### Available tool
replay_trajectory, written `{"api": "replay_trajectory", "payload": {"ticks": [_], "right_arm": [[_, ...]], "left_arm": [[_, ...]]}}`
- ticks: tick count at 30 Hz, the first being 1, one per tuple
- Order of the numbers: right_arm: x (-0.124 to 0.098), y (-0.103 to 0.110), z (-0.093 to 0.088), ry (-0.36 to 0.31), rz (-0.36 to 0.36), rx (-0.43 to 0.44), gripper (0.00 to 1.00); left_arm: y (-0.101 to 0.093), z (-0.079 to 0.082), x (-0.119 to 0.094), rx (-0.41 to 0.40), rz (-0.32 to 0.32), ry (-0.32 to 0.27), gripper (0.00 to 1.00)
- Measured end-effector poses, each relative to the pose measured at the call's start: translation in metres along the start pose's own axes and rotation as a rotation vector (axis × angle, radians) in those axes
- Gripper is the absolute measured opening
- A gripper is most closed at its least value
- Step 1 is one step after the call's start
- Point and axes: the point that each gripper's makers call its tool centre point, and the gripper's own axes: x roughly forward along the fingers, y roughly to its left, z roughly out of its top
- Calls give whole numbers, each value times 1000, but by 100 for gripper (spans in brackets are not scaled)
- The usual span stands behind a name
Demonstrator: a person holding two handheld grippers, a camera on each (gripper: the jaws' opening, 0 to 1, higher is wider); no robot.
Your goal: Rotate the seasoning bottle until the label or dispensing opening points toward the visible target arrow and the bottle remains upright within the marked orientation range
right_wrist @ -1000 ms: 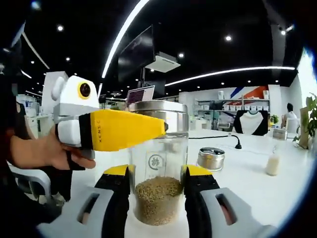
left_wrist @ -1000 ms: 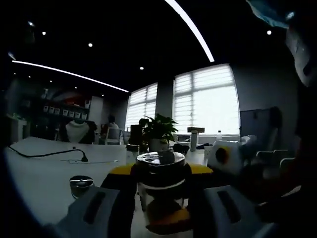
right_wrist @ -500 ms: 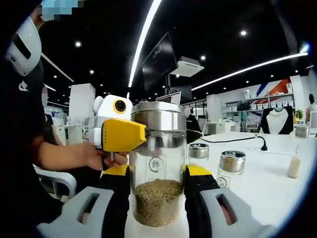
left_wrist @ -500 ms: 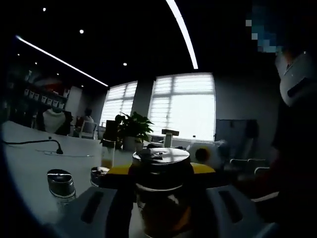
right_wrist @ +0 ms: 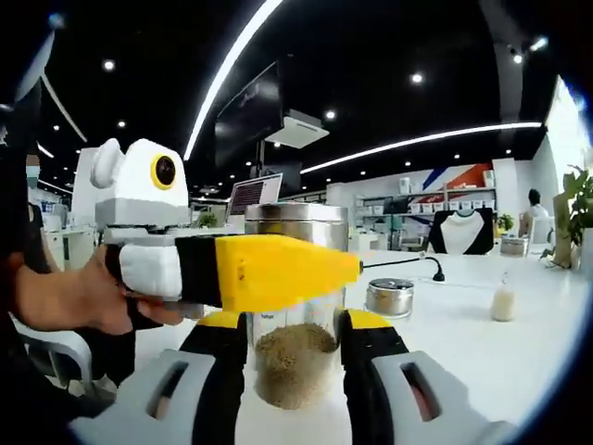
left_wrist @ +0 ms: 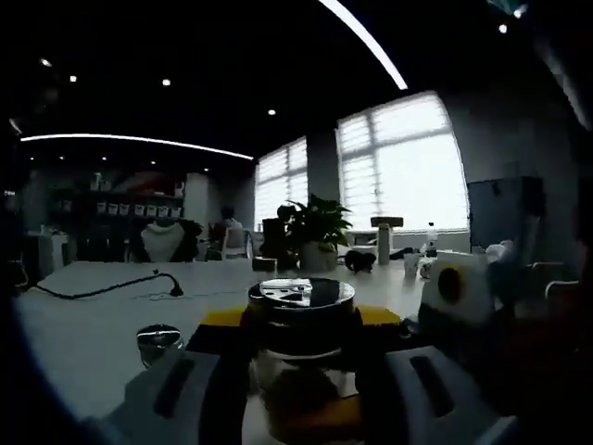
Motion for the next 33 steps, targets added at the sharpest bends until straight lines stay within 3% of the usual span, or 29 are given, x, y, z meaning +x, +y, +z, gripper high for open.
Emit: {"api": "replay_trajectory", "payload": {"ticks": [2,5,8,15,17,19,21,25,27,30,33], "right_arm": [[1,-1,1,0,-74,-63,38],[4,-3,-5,30,-165,-109,39],[8,-4,-9,35,-209,-95,40],[11,-5,-13,57,-281,-99,41],[10,-6,-11,45,-222,-39,40],[8,-8,-11,60,-164,-55,40],[7,-7,-7,45,-93,-48,39],[0,0,2,26,138,67,39],[-4,4,6,12,212,40,39],[-8,12,8,5,284,2,39],[-7,13,7,8,287,20,40]], "left_arm": [[5,1,-1,-11,47,-12,44],[1,-2,0,23,84,14,44],[2,-6,0,42,129,48,44],[6,-9,-4,27,217,39,44],[7,-8,-4,25,185,53,44],[2,-11,-3,18,113,78,44],[-3,-6,-3,53,24,65,43],[-16,1,-8,111,-167,47,43],[-20,4,-9,70,-227,32,43],[-28,4,-11,25,-330,24,43],[-28,3,-11,29,-318,34,43]]}}
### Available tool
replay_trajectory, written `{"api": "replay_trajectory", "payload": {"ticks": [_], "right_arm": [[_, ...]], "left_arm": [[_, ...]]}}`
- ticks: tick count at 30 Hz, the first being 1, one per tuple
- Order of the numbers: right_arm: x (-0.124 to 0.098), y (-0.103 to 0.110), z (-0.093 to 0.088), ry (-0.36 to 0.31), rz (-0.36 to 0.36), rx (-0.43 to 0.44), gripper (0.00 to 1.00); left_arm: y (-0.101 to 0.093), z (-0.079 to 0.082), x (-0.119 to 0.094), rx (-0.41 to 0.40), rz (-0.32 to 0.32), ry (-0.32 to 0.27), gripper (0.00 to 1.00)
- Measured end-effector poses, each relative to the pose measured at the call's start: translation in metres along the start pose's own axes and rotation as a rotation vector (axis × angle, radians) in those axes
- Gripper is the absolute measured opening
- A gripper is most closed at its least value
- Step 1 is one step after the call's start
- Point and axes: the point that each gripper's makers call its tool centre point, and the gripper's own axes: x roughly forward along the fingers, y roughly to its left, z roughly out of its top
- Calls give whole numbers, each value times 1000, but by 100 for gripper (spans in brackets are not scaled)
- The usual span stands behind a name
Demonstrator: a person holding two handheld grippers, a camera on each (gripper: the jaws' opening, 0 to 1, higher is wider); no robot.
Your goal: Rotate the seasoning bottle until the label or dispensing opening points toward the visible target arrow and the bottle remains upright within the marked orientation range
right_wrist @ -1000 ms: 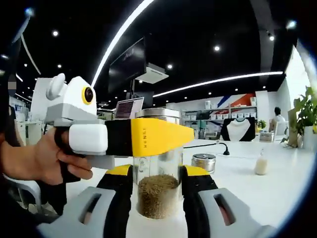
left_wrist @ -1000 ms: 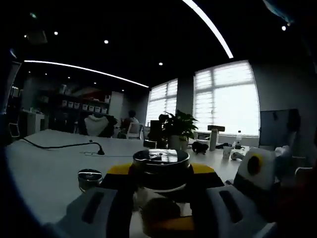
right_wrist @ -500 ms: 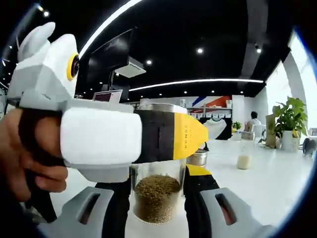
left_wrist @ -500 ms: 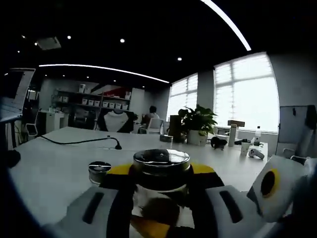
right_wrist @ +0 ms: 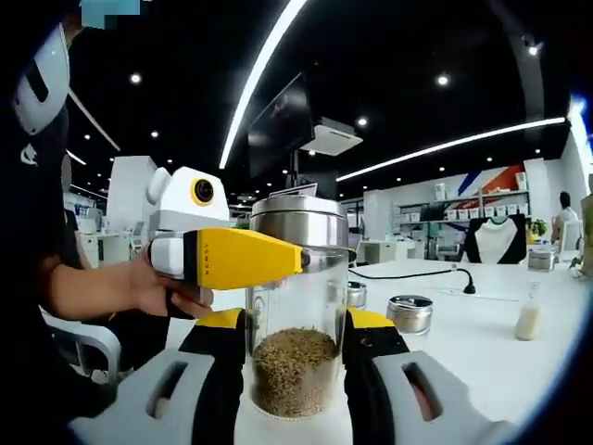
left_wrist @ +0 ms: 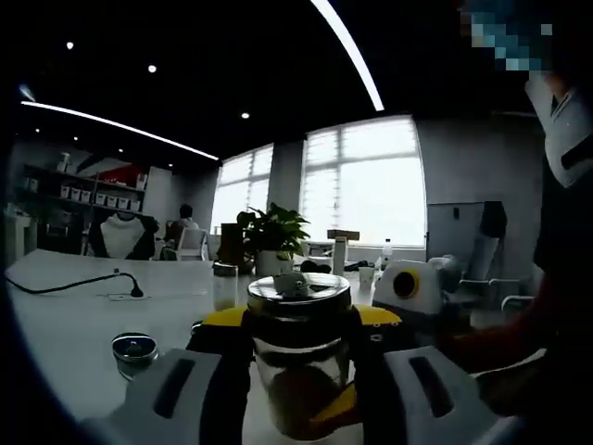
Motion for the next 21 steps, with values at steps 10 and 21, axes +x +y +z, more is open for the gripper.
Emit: {"api": "replay_trajectory", "payload": {"ticks": [10,21], "right_arm": [[5,-23,2,19,-295,-132,38],[3,-28,0,-20,-534,-84,40]], "left_arm": [[30,5,2,61,414,-20,43],[21,4,4,75,538,-17,43]]}}
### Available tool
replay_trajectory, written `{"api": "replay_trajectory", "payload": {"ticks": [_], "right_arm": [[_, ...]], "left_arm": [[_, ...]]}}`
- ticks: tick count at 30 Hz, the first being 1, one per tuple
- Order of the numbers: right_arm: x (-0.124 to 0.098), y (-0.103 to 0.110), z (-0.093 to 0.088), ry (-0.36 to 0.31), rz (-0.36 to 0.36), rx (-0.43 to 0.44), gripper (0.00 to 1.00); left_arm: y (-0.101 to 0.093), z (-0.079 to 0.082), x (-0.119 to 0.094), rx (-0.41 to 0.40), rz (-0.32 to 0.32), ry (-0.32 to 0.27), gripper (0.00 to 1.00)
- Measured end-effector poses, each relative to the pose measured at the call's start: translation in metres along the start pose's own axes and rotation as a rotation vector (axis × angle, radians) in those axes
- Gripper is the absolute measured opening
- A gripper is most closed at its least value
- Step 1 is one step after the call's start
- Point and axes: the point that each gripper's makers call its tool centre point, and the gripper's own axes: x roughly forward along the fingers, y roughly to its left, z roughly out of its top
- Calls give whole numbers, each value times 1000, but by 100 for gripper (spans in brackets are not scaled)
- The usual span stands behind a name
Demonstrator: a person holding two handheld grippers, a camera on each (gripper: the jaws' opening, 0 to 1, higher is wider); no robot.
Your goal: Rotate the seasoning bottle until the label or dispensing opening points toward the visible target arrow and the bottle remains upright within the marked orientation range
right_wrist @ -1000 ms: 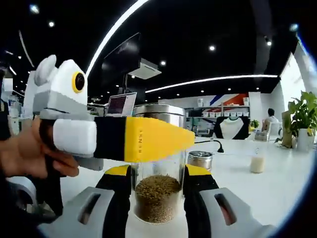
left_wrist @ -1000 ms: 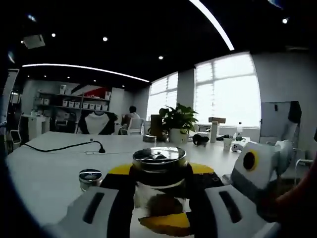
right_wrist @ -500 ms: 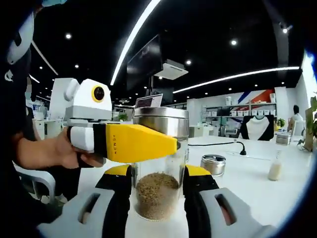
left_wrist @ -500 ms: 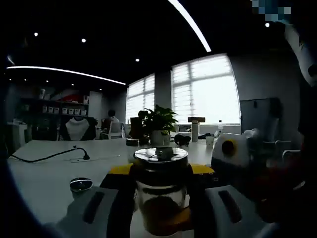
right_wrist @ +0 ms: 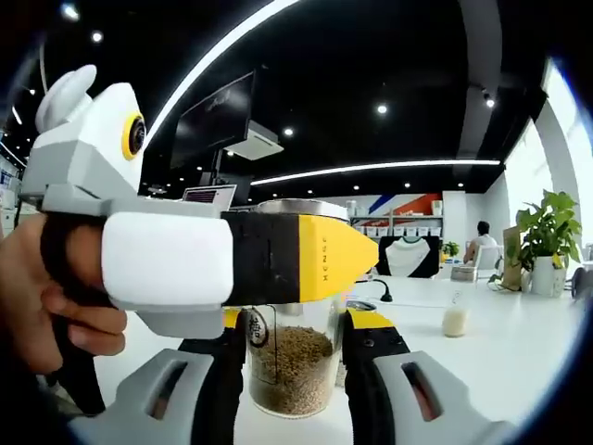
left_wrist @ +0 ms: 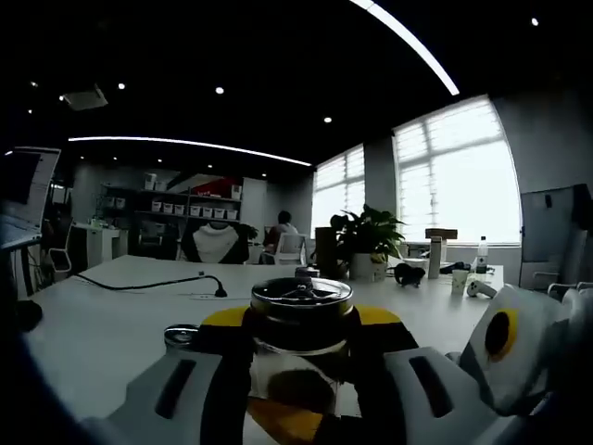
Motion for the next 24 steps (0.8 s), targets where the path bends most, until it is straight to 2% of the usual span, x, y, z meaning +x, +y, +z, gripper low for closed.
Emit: {"api": "replay_trajectory", "payload": {"ticks": [4,6,7,9,11,15,16,19,21,24], "right_arm": [[-2,0,1,-13,70,29,39],[-3,-1,1,3,122,11,38],[-4,-4,3,0,150,32,38],[-5,-5,5,-10,188,42,38],[-7,-9,6,-13,211,55,38],[-10,-11,4,-12,238,60,38],[-12,-8,3,-9,272,77,38],[-17,-7,2,-20,316,109,38],[-19,-4,3,-31,355,144,38],[-19,-3,1,-11,364,146,39]], "left_arm": [[1,1,-1,-6,-45,7,43],[-2,2,-1,18,-102,10,43],[-7,3,-1,53,-155,6,43],[-10,5,0,56,-200,-1,42],[-15,5,0,58,-276,2,42],[-16,2,0,36,-326,1,42],[-18,-1,1,17,-343,7,42],[-20,-3,1,-1,-378,2,42],[-24,-3,-1,-24,-422,-14,42],[-24,-5,0,-48,-412,7,42]]}}
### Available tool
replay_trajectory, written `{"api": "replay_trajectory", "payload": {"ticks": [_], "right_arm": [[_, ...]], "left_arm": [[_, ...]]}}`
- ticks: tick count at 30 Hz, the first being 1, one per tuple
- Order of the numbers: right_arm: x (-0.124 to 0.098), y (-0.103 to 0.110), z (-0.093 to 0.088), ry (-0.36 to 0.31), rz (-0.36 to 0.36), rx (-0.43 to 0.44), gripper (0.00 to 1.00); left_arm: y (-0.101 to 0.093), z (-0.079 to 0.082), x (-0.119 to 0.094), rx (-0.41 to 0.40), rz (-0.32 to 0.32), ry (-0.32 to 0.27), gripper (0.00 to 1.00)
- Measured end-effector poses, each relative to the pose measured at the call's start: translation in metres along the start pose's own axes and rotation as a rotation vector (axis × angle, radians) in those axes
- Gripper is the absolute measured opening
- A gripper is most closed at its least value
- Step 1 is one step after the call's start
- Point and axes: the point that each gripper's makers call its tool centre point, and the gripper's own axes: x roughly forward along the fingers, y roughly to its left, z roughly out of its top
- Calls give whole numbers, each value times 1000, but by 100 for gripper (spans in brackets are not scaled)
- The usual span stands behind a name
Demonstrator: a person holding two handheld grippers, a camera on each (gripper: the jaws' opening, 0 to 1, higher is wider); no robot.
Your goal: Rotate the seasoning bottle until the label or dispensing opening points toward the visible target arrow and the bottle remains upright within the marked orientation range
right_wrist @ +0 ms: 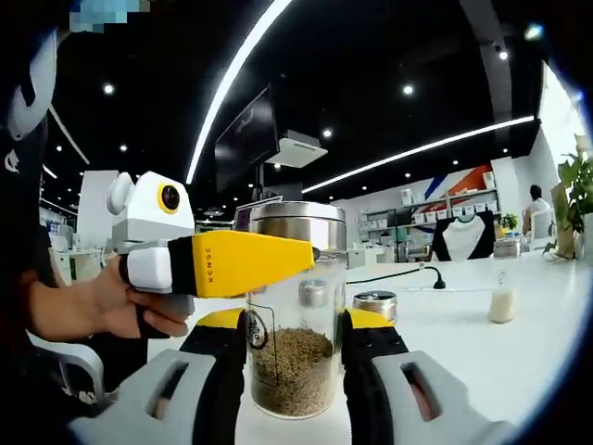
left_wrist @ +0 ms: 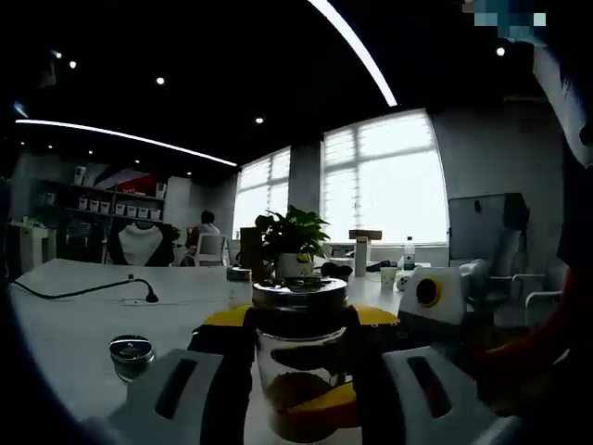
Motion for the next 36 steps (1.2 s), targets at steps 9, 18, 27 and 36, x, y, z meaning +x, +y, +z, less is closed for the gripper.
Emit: {"api": "replay_trajectory", "payload": {"ticks": [9,18,27,36], "right_arm": [[6,-9,8,-12,-130,-1,41],[4,-14,1,39,-136,-29,41],[1,-32,5,11,-175,-27,40],[-3,-71,5,32,-224,-72,40]], "left_arm": [[-4,-6,6,79,17,3,41],[-4,-11,9,78,-39,18,41],[-5,5,5,45,-49,-48,46],[10,-19,-16,43,26,38,65]]}}
